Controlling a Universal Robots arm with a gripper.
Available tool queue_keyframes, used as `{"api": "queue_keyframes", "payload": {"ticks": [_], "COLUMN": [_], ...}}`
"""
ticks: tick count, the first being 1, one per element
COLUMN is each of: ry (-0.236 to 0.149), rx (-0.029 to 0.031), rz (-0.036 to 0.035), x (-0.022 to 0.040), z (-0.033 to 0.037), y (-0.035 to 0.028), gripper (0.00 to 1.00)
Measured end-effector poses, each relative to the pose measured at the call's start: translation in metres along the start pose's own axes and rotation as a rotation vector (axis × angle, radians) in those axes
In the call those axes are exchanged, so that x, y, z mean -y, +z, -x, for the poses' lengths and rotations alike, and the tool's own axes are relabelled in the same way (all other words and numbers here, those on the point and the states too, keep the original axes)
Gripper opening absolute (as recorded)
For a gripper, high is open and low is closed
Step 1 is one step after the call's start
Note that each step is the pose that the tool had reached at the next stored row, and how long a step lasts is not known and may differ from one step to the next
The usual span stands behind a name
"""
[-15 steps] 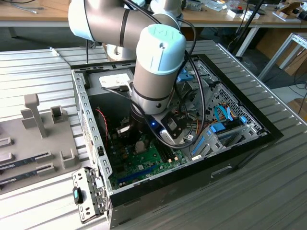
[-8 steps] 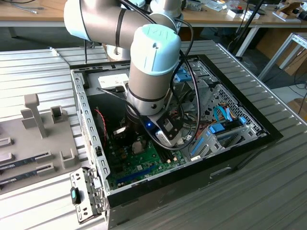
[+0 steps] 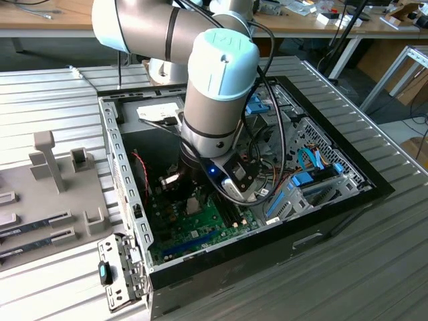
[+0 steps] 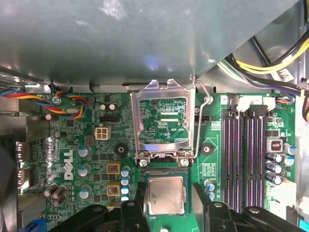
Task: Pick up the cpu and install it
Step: 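Place the cpu into insertion slot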
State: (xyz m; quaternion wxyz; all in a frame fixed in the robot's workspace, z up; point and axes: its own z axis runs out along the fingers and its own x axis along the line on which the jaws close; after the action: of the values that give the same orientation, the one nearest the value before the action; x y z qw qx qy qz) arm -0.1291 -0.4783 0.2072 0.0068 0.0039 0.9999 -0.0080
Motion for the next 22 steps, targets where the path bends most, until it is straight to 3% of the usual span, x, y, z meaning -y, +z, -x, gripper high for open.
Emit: {"api": "queue_keyframes", "payload": {"ticks": [4,17,18,22], "ry": [-0.032,-0.033,-0.033,-0.033], "rx": [0.0005,0.0003,0.0002,0.0004], "rz": [0.0010,0.0022,0.0022,0.0054], "x": [-0.0001,-0.0002,-0.0002,-0.0003], "z": [0.0001,-0.0033,-0.0034,-0.0035], "y": [0.0001,0.0038,0.0038,0.0040], "gripper": [0.50,0.50,0.42,0.38]}}
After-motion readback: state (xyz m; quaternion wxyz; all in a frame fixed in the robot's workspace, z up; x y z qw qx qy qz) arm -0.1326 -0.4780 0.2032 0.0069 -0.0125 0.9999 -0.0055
